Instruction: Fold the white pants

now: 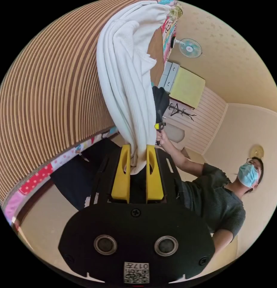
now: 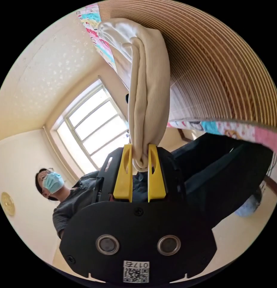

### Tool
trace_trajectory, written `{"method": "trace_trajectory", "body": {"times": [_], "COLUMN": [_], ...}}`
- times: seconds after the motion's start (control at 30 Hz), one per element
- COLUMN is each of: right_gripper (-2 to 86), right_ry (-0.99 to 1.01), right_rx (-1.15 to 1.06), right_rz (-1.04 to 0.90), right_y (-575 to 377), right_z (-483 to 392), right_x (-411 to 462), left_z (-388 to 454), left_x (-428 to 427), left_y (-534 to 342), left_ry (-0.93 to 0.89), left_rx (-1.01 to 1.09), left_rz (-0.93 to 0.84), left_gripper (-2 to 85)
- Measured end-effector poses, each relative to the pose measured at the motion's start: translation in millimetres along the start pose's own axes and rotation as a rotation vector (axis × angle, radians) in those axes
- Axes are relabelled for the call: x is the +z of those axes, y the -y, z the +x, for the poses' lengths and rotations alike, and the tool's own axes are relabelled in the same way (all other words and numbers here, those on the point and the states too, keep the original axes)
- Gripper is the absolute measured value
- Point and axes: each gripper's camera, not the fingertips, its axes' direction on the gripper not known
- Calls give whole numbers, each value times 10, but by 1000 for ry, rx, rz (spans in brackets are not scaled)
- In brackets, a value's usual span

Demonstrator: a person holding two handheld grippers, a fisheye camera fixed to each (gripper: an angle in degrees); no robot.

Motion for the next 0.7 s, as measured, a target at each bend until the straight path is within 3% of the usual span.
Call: {"method": "trace_trajectory", "body": {"times": [0.27, 0.53, 0.7], "right_gripper": [77, 87, 66], "right_ry": [408, 491, 386], "right_rx": [320, 327, 54], "right_rz": [74, 175, 333], "right_y": [-1230, -327, 615], "right_z": [-159, -422, -857], "right_x": [203, -49, -330], "left_z": [300, 480, 455], "left_x": [431, 331, -98], "left_y": [-896, -68, 765], "left_ry": [-574, -611, -559], "left_rx": [-363, -454, -345], "left_rz": [54, 197, 516], "left_gripper": [81, 96, 115]}}
